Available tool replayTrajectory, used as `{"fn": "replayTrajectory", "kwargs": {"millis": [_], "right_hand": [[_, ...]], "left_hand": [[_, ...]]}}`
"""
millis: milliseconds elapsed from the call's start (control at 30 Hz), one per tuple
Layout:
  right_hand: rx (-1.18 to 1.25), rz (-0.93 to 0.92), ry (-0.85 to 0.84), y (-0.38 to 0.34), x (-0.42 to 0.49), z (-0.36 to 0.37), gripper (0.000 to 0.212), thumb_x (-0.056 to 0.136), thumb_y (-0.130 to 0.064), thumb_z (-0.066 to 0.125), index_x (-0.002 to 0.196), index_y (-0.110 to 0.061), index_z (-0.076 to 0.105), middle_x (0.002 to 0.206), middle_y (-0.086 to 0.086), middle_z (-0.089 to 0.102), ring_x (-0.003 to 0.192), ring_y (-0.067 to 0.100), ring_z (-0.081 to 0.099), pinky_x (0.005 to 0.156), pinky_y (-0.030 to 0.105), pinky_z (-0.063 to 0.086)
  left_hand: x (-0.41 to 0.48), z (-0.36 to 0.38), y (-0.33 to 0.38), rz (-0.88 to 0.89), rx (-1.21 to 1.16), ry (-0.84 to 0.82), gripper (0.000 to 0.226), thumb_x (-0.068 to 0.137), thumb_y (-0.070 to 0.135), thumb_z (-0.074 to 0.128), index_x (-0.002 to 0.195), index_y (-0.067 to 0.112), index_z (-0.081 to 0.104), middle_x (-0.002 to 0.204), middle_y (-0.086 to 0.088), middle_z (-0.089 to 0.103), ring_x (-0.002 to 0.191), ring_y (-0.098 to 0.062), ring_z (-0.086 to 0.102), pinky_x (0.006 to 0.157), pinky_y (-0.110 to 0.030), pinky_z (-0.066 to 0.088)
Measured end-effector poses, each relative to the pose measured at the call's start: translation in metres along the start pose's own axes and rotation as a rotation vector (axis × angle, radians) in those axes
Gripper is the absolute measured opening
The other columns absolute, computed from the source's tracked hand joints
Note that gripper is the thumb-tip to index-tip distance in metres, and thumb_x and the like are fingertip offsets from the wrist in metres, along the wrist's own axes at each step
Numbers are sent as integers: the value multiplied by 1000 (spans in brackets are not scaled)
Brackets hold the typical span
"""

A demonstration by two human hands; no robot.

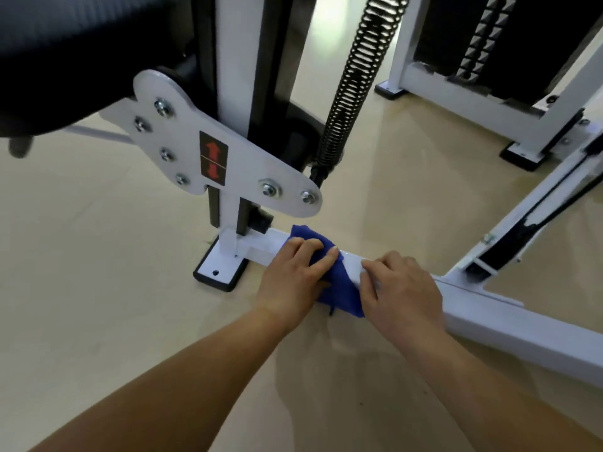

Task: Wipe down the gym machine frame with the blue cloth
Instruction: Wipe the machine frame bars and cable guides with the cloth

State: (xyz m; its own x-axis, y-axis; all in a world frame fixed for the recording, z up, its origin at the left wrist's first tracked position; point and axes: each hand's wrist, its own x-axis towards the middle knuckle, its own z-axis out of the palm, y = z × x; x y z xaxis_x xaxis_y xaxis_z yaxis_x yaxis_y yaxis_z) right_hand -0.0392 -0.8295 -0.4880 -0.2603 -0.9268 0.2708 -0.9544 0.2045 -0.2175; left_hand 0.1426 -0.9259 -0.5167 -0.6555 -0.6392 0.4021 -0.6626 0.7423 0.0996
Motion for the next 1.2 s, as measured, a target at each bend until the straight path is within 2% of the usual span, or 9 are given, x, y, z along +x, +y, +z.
{"fn": "replayTrajectory", "kwargs": {"millis": [100,167,300,467,567,833,967,1067,1200], "right_hand": [[-80,-42,28,1,-4,3,29,90,-36,50,98,-18,72,90,1,60,80,29,53,64,38,43],[-52,-24,37,0,-6,4,33,87,-37,52,103,-18,74,92,2,62,81,30,55,65,38,47],[42,74,46,-5,-2,2,30,84,-38,57,99,-24,78,92,-1,64,83,30,58,69,38,50],[-8,-26,20,2,-8,1,32,88,-40,55,107,-22,74,97,0,64,85,30,55,69,40,49],[-115,1,-21,-7,-4,-1,31,92,-45,52,91,-21,71,90,0,60,82,28,53,67,37,47],[-103,62,-146,-18,3,-8,37,98,-49,45,91,-20,67,98,-1,56,95,25,50,74,36,45],[-105,58,-146,-22,3,-8,36,97,-47,49,89,-17,67,94,1,56,91,27,50,73,37,45],[-97,52,-167,-20,3,-9,35,97,-46,50,90,-16,66,95,1,54,92,27,48,74,38,46],[-117,4,-132,-19,2,-8,33,95,-43,56,85,-13,66,89,3,54,86,29,49,67,37,46]], "left_hand": [[-2,-13,-49,96,7,-63,57,87,25,73,142,24,58,133,-6,57,116,-29,55,84,-38,56],[-7,-16,-72,122,42,-122,73,81,18,81,147,24,50,139,-7,51,118,-30,55,85,-41,55],[-15,0,-40,-36,60,-58,93,59,12,94,144,15,55,136,-8,53,125,-30,49,100,-41,50],[-10,16,3,187,-45,22,64,77,15,83,138,15,62,138,-10,62,131,-31,54,116,-44,39],[-7,4,-24,250,-41,15,55,89,9,69,142,18,57,144,-9,58,133,-30,54,116,-46,40],[-22,-22,-62,-155,15,67,67,61,1,89,124,13,71,123,-8,69,111,-30,61,85,-38,58],[-25,-28,-7,-200,-132,16,35,71,12,82,105,21,77,105,4,74,96,-17,64,76,-25,52],[-47,-39,24,-584,-535,-167,27,90,22,58,104,36,76,95,16,75,90,-3,68,80,-24,53],[-68,-53,15,-1016,-843,-118,23,89,14,63,88,32,76,82,15,75,81,-2,70,80,-33,60]]}}
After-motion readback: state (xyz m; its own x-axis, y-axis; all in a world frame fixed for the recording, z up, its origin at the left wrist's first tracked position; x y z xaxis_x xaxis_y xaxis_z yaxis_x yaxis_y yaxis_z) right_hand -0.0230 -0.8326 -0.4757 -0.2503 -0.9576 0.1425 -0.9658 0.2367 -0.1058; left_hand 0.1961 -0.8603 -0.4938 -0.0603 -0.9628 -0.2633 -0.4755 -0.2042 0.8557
